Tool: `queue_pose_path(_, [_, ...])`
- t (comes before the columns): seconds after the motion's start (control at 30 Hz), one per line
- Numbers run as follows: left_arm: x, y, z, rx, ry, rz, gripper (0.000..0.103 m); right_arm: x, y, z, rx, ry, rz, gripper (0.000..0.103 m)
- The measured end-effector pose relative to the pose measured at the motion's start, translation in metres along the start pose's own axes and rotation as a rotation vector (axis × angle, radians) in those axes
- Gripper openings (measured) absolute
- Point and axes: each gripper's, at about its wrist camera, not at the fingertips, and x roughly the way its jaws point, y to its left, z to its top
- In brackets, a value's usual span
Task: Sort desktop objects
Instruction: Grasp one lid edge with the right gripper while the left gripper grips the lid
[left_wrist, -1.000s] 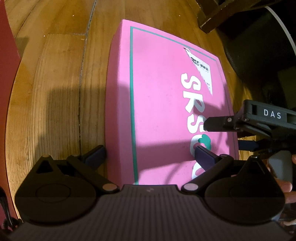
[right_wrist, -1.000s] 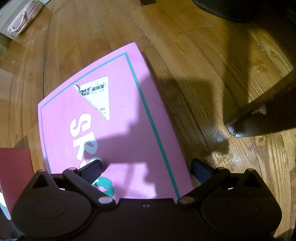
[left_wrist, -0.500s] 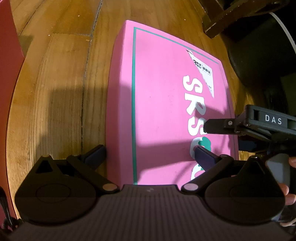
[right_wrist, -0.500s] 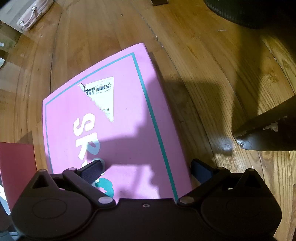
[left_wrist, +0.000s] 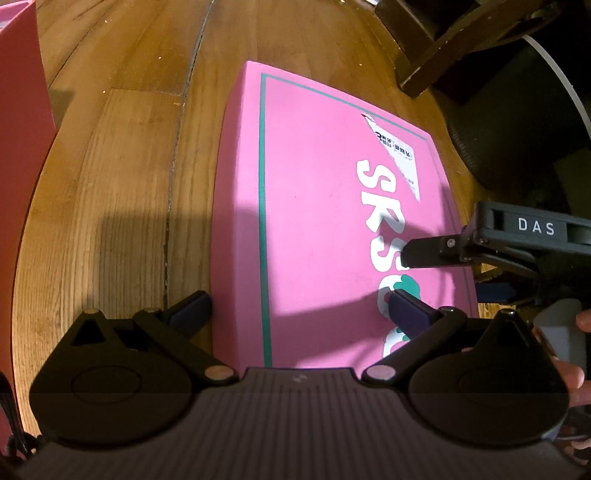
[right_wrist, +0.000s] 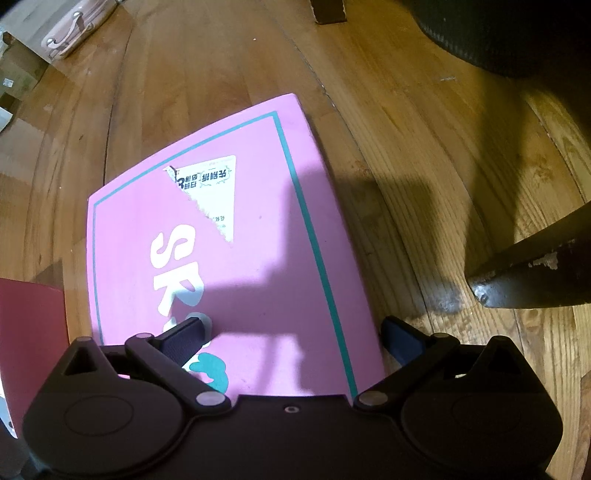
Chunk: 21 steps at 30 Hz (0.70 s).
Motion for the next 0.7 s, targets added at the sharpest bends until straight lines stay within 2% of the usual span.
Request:
queue_pose_path(0.17, [0.001, 0.002, 0.002, -0.002, 0.000, -0.002, 0.103, 0.000, 0.004, -0.001, -0.001, -0.020, -0.004, 0.103])
queue_pose_path(0.37, [-0.003, 0.005, -0.004, -0.005, -0.043, -0.004, 0.103, 0.001, 0.010, -0.001, 0.002, -0.038, -0.005, 0.103])
queue_pose_path(0.7, [-0.004, 0.008, 0.000, 0.015, -0.021, -0.011, 0.103, 0.001, 0.015, 0.001, -0.001, -0.035, -0.002, 0.103])
